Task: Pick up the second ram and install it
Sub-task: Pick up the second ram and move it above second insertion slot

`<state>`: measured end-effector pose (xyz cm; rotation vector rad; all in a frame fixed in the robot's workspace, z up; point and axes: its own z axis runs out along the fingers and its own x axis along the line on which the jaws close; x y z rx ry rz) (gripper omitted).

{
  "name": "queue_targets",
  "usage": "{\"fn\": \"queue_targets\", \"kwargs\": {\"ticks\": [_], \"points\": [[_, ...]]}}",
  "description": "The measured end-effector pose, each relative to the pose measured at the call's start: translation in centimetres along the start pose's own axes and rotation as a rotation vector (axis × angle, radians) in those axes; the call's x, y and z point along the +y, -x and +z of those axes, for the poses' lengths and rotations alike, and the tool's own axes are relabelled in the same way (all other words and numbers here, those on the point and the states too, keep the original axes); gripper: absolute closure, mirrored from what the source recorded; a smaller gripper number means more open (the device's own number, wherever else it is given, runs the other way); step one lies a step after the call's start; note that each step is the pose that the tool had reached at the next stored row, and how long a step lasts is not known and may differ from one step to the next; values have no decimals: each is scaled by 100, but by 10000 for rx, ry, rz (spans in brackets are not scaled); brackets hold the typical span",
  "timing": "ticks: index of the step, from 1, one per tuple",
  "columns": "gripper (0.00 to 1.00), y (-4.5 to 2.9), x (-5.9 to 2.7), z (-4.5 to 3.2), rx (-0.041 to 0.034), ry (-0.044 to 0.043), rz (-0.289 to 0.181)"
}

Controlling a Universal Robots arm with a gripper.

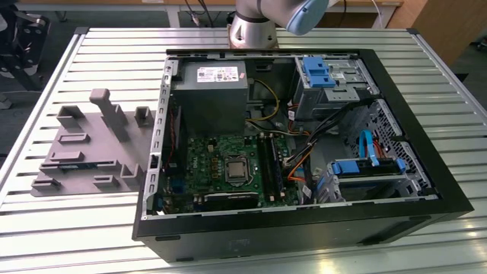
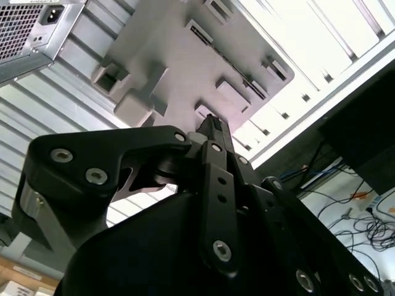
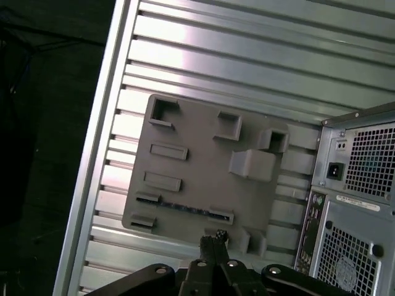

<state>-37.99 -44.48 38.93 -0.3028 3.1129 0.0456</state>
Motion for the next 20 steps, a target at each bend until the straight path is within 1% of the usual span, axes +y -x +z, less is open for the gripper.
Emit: {"fn": "queue_targets", "kwargs": {"ticks": [14,18,20], "points": [[89,-2,0,26,87,22,-2258],[89,-14,1,33,98,27,-2696],[89,-15,2,33,100,27,-2713]]}}
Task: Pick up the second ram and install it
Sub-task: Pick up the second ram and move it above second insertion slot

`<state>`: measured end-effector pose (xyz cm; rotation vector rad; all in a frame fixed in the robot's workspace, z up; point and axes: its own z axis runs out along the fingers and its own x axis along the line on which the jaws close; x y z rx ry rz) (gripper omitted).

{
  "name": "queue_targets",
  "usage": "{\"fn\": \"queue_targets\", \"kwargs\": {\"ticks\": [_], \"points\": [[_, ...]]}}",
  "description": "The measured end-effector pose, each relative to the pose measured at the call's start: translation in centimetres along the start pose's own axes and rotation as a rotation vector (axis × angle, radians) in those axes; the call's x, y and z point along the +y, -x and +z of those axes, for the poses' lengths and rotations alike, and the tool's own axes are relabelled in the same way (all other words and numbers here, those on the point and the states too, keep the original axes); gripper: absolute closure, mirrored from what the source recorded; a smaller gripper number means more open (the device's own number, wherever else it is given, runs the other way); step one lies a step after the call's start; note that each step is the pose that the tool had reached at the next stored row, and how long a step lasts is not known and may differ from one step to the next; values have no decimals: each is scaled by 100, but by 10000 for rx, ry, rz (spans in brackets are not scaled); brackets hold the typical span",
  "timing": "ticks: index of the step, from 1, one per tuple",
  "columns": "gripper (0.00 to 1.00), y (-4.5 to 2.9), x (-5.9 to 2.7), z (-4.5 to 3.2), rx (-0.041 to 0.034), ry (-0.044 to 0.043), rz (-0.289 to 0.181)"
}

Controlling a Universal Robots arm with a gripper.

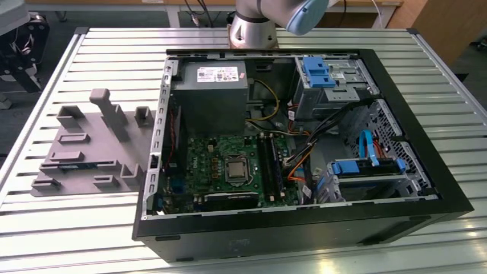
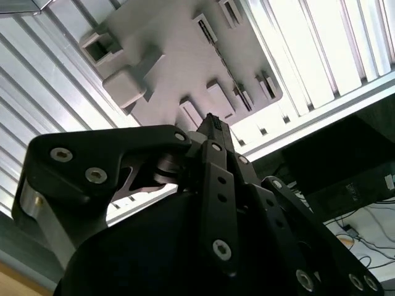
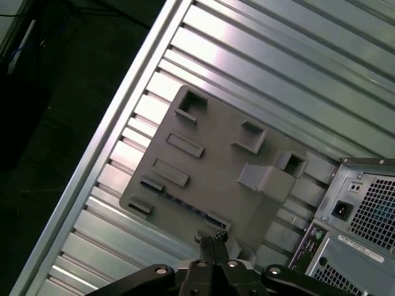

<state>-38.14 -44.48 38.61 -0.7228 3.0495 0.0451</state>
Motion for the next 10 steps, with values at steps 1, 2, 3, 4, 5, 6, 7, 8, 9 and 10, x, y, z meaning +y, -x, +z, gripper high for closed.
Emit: {"fn": "queue_targets", "kwargs": {"ticks": [1,2,3,4,5,6,7,8,9,10], "points": [[89,0,0,0,0,0,0],[89,-1,0,0,1,0,0],[89,-1,0,0,0,0,-1],[89,-1,0,0,0,0,-1],[89,-1,1,0,0,0,-22],[89,-2,1,0,3,1,-102],[89,-2,1,0,8,3,-240],[89,-2,1,1,12,5,-409],[89,-3,1,1,16,7,-575],[89,-3,1,2,20,10,-752]]}}
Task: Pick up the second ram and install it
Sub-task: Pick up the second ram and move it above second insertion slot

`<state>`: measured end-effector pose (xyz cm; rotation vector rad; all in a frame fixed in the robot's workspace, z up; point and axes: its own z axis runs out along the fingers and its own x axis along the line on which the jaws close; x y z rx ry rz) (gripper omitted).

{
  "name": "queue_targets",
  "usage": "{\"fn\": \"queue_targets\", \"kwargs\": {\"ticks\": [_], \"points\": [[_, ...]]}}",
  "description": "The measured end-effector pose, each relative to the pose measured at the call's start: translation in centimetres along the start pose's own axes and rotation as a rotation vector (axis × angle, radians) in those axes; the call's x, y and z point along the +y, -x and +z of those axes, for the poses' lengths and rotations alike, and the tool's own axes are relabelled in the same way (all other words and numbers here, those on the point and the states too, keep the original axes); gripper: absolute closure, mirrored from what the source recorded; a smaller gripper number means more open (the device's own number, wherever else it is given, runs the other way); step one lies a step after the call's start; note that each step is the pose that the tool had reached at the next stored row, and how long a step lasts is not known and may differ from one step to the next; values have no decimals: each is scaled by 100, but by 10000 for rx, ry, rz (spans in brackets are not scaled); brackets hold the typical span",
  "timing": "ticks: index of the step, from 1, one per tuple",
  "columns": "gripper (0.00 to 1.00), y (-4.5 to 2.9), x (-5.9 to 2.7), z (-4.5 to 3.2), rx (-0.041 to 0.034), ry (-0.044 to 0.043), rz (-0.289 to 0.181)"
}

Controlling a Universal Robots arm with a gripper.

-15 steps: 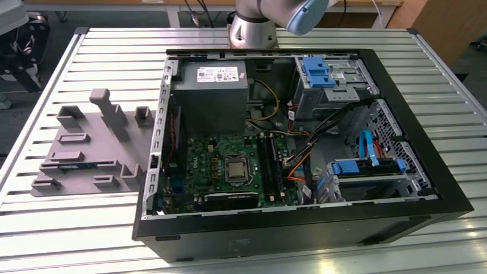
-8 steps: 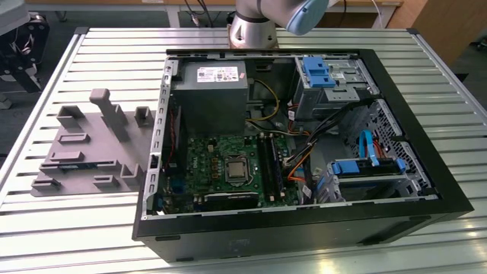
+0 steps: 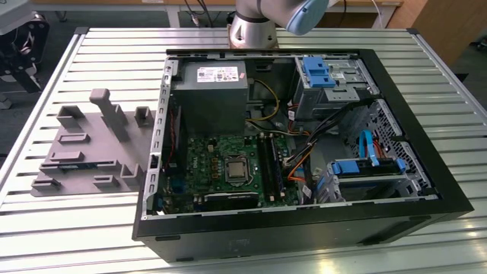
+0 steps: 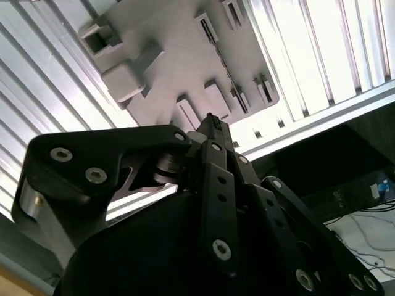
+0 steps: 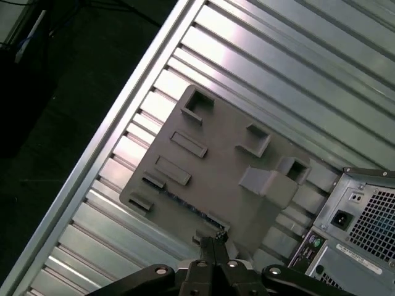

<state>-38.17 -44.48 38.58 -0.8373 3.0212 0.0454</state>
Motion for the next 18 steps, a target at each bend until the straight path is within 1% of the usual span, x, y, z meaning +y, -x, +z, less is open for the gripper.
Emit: {"fn": "queue_targets", "kwargs": {"ticks": [18], "points": [[89,-4,2,18,85,44,-3219]]}}
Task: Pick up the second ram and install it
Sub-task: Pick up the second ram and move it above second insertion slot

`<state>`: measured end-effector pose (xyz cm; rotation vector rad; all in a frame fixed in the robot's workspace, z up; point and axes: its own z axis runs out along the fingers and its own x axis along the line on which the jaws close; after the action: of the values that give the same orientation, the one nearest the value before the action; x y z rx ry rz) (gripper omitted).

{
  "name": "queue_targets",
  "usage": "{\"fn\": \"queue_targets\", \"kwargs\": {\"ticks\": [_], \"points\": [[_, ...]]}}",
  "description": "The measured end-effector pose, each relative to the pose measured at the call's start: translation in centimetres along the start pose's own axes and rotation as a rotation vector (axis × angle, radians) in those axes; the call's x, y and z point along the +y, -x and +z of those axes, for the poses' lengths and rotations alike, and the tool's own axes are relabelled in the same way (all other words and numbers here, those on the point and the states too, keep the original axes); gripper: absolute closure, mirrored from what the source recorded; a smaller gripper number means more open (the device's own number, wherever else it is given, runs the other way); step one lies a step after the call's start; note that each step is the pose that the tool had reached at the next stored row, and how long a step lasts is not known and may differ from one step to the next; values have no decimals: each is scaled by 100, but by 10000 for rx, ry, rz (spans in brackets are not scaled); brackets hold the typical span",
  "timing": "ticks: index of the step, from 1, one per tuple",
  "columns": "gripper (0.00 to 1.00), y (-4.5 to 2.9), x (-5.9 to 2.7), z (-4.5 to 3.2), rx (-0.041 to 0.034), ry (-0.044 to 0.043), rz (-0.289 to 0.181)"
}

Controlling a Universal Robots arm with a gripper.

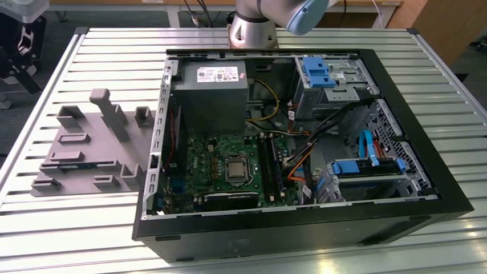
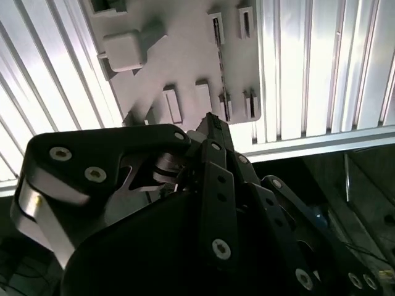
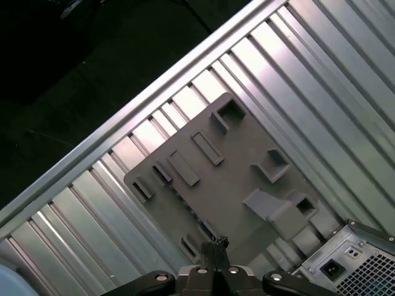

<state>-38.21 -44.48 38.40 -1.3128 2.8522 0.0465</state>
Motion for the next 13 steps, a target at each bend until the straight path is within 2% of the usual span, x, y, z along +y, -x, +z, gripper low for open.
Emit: {"fn": "queue_targets", "kwargs": {"ticks": [9,11,13], "points": [[89,-1,0,16,40,21,-1543],[89,-1,0,16,45,25,-1745],[89,-1,0,17,44,25,-1758]]}}
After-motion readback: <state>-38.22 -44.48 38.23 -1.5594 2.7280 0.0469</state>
